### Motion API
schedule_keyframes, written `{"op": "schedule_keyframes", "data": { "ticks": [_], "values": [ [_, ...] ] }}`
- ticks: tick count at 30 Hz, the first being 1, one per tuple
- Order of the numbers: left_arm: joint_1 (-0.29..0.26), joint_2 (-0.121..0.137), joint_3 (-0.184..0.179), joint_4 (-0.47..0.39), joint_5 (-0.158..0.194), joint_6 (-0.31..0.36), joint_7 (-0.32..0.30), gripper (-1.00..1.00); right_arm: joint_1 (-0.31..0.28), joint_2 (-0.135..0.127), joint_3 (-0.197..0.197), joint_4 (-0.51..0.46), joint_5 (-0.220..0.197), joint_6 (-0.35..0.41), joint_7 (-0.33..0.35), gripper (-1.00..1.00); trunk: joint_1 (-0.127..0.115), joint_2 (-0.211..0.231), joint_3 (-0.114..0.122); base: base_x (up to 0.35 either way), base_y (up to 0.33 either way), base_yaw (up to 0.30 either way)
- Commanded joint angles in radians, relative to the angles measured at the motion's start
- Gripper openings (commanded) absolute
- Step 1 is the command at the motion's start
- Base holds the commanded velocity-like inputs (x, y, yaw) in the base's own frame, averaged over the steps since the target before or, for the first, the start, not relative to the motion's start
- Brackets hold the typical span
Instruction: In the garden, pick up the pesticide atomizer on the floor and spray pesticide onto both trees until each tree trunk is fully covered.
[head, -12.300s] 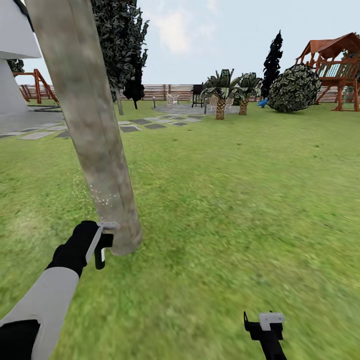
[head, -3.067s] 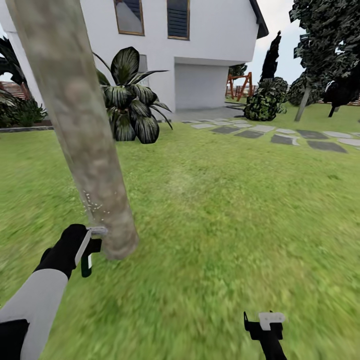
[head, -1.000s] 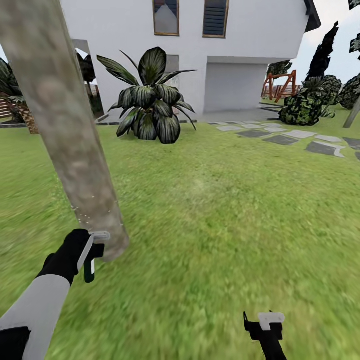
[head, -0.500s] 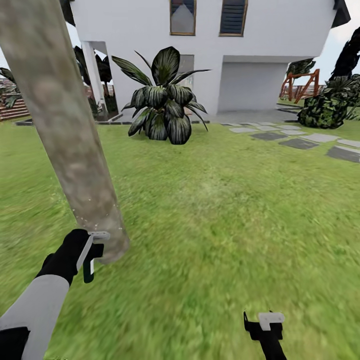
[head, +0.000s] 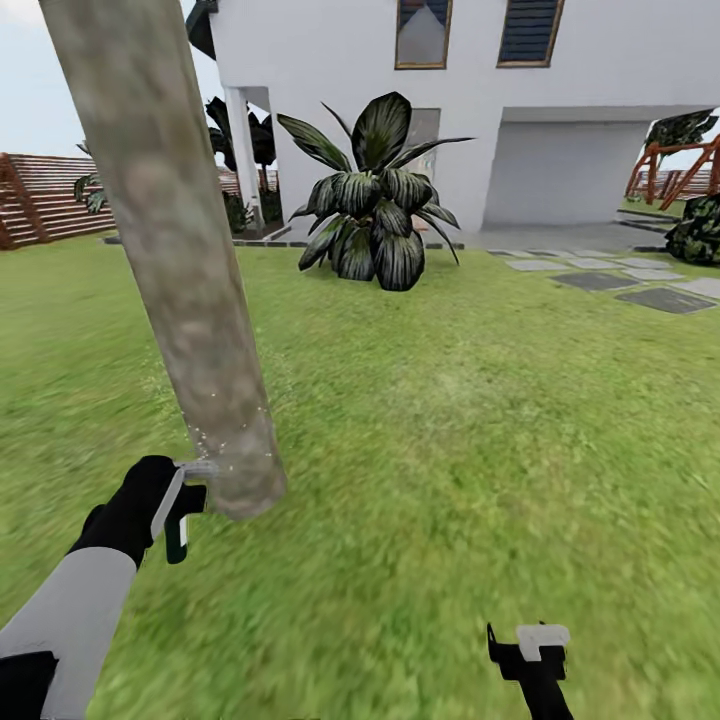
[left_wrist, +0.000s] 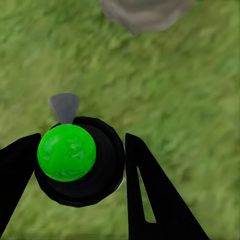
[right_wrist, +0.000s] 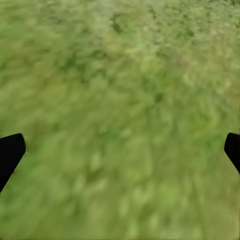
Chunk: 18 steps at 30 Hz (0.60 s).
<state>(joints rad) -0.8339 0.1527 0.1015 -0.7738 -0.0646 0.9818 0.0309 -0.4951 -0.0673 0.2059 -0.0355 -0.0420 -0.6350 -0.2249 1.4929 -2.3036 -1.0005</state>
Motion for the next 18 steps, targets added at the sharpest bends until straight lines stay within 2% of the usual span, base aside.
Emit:
{"op": "schedule_keyframes", "data": {
  "ticks": [1, 5, 6, 8, 11, 13, 14, 16, 18],
  "values": [
    [-0.003, -0.001, 0.001, -0.001, -0.006, 0.004, -0.003, -1.0, 0.0, 0.0, 0.009, 0.0, -0.004, -0.002, -0.005, 1.0, 0.0, 0.0, -0.001, 0.0, 0.0, 0.264],
    [-0.016, -0.016, -0.007, -0.001, -0.007, 0.006, -0.002, -1.0, 0.0, 0.0, 0.008, 0.0, -0.004, -0.002, -0.005, 1.0, 0.0, 0.0, -0.001, 0.0, 0.0, 0.142],
    [-0.084, -0.047, -0.007, 0.0, -0.007, 0.01, -0.001, -1.0, 0.0, 0.0, 0.007, 0.0, -0.004, -0.002, -0.007, 1.0, 0.0, 0.0, -0.001, 0.0, 0.0, 0.003],
    [-0.117, -0.076, -0.008, 0.001, -0.009, 0.014, 0.0, -1.0, 0.0, -0.001, 0.007, 0.0, -0.004, -0.002, -0.007, 1.0, 0.0, 0.0, -0.001, 0.0, 0.0, 0.001],
    [-0.138, -0.059, -0.005, 0.003, -0.011, 0.017, -0.002, -1.0, 0.0, -0.002, 0.007, 0.0, -0.005, -0.002, -0.007, 1.0, 0.0, 0.0, -0.001, 0.0, 0.0, 0.0],
    [-0.138, -0.012, -0.002, 0.002, -0.007, 0.018, -0.003, -1.0, 0.0, -0.002, 0.007, 0.0, -0.006, -0.002, -0.007, 1.0, 0.0, 0.0, -0.001, 0.0, 0.0, 0.0],
    [-0.136, 0.0, -0.004, 0.001, -0.006, 0.018, -0.003, -1.0, 0.0, -0.002, 0.007, 0.0, -0.005, -0.002, -0.007, 1.0, 0.0, 0.0, -0.001, 0.0, 0.0, 0.0],
    [-0.135, -0.007, -0.006, 0.001, -0.005, 0.018, -0.004, -1.0, 0.0, -0.002, 0.007, 0.0, -0.006, -0.002, -0.007, 1.0, 0.0, 0.0, -0.001, 0.0, 0.0, 0.0],
    [-0.138, -0.046, -0.007, 0.001, -0.006, 0.018, -0.003, -1.0, 0.0, -0.002, 0.007, 0.0, -0.006, -0.002, -0.007, 1.0, 0.0, 0.0, -0.001, 0.0, 0.0, 0.0]
  ]
}}
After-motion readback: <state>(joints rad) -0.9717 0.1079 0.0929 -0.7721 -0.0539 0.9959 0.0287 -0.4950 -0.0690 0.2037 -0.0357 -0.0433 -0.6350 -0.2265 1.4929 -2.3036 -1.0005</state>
